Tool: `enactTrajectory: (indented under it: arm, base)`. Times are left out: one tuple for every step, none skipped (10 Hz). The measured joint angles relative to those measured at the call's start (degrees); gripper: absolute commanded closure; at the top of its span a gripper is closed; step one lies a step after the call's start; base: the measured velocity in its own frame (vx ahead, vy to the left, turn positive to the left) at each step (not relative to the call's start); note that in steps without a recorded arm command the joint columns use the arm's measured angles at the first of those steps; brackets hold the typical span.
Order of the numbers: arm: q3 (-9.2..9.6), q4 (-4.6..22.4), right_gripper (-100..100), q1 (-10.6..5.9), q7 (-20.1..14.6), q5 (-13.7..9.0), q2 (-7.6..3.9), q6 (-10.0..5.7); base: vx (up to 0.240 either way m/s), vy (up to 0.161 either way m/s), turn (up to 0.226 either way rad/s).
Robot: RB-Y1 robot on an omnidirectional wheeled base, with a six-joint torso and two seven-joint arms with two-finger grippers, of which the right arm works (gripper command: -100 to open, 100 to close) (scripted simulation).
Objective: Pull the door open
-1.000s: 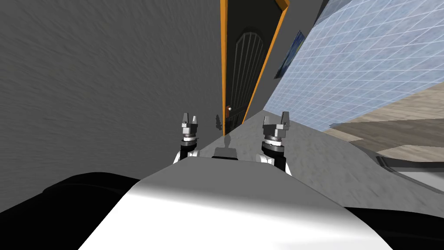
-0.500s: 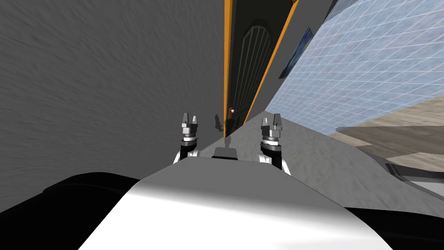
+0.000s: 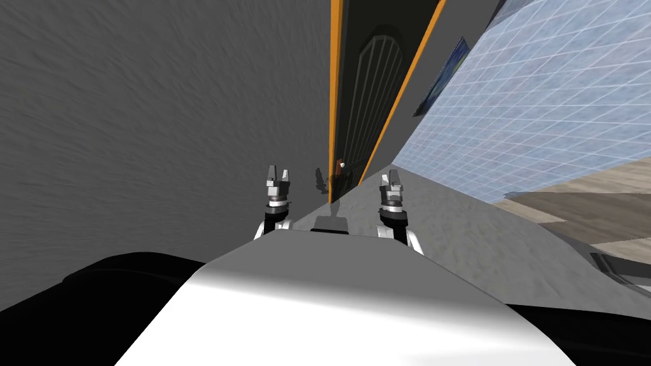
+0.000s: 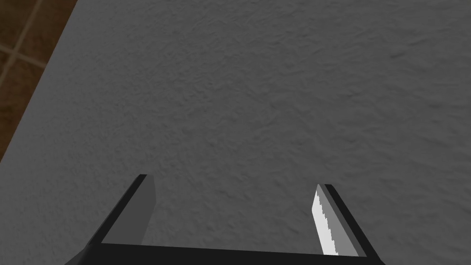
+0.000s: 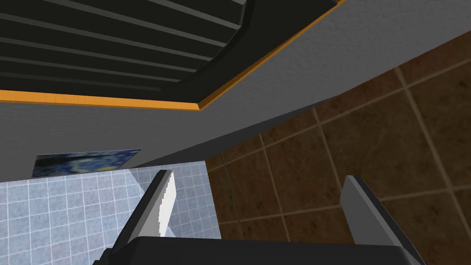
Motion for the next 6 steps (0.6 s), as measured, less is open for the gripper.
enactTrajectory:
  arm:
    - [-0.34,0.7,-100,0.09,0.6,1.5,-0.18,-0.44]
    - [-0.86,2.0,-100,-0.46,1.2,3.1,-0.36,-0.97]
    - [-1.16,3.2,-100,-0.72,2.0,4.8,-0.36,-1.56]
    - [-1.51,4.0,-100,-0.95,2.7,6.4,-0.50,-1.94]
    - [-1.87,5.0,-100,-1.18,3.4,8.1,-0.59,-2.35]
    - [-2.19,6.5,-100,-1.81,4.3,9.8,-0.52,-2.91]
  base:
    - [0.087,-0.013,0.064]
    - [0.100,-0.020,0.064]
    - [0.112,-0.038,0.067]
    - [0.109,-0.016,0.071]
    - [0.090,-0.010,0.066]
    - [0.084,-0.011,0.074]
